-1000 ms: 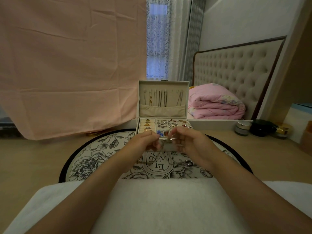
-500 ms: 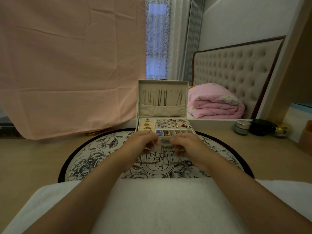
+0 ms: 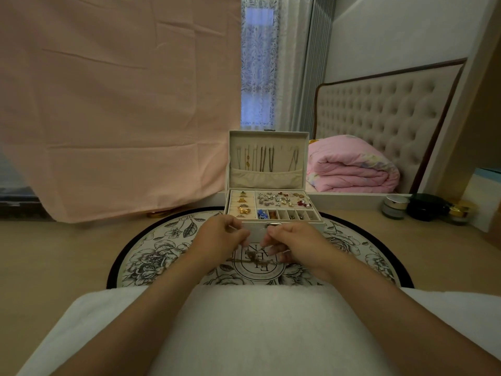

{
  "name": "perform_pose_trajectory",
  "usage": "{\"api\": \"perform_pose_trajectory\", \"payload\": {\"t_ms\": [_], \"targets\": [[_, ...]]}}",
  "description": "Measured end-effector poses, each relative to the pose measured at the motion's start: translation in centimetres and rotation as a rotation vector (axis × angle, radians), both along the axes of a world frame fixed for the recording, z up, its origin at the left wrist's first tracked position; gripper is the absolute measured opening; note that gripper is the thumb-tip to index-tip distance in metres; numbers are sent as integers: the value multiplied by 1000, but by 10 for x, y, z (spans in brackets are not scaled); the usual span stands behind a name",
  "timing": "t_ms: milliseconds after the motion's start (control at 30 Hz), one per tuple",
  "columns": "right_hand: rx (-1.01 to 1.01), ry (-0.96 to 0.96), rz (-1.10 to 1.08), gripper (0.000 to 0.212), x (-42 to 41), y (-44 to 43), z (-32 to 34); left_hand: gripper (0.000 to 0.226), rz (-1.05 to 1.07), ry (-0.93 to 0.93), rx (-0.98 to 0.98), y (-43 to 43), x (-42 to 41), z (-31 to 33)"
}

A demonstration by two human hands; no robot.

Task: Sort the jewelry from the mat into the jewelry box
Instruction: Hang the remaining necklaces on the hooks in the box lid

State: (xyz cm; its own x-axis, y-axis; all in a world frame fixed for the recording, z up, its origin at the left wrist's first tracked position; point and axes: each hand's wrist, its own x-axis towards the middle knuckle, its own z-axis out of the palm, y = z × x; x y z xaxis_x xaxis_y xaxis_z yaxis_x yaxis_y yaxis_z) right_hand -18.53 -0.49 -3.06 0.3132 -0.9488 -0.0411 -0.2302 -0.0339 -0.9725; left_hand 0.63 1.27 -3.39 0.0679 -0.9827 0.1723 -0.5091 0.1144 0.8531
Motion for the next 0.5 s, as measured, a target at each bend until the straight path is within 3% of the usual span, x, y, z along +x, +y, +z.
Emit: {"api": "perform_pose_trajectory", "payload": {"t_ms": [100, 267, 500], "targets": [[26, -8, -7, 19, 11, 1, 3, 9, -41, -86, -34, 5, 13, -1], [-60, 136, 7, 7, 46, -2, 3, 33, -25, -399, -38, 13, 39, -4], [-238, 489, 49, 33, 78, -15, -13, 33, 85, -701, -32, 19, 51, -9]]}}
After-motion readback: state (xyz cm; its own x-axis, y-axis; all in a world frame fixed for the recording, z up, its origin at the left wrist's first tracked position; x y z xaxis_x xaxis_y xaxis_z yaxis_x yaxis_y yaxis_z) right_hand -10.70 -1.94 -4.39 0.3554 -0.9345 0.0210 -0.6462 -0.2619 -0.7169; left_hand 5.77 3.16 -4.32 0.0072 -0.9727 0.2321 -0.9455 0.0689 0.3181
